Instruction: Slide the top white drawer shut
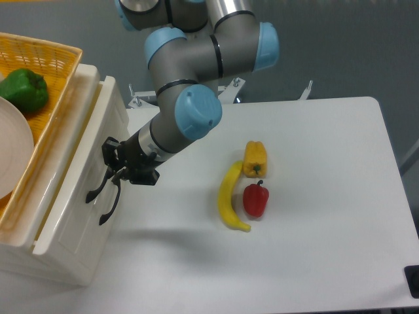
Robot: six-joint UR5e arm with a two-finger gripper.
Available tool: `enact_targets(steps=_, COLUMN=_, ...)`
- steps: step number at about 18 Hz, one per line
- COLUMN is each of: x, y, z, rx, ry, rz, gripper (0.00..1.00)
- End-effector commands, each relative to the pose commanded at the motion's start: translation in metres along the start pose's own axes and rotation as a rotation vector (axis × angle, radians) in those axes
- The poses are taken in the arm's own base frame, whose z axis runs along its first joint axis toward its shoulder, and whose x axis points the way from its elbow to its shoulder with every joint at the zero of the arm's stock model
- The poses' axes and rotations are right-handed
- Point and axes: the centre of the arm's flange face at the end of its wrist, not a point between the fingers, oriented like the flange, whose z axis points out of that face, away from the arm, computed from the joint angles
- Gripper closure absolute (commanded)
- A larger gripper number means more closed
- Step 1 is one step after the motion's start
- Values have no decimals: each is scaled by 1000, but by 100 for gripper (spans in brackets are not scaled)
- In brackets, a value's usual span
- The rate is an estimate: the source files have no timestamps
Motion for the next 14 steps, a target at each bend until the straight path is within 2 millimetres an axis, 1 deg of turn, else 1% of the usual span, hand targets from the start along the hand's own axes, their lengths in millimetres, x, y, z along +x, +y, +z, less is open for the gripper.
enact_targets(steps=6, x=5, y=-5, z=6, rx=3, ry=-6, rz=-11, gripper=79)
enact_targets(steps=9, x=8, y=-11, z=9, rx=15, ry=-19, rz=-3, gripper=77)
enact_targets(steps=11, x=7, y=-11, z=9, rx=16, ry=-19, rz=-1, gripper=76)
enact_targets(steps=12, x=6, y=-11, z=10, rx=16, ry=-19, rz=4, gripper=72)
enact_targets(steps=13, x=6, y=-11, z=9, rx=17, ry=-21, rz=8, gripper=65)
enact_targets(steps=14, x=5, y=-11, z=7, rx=20, ry=-23, rz=10, gripper=64)
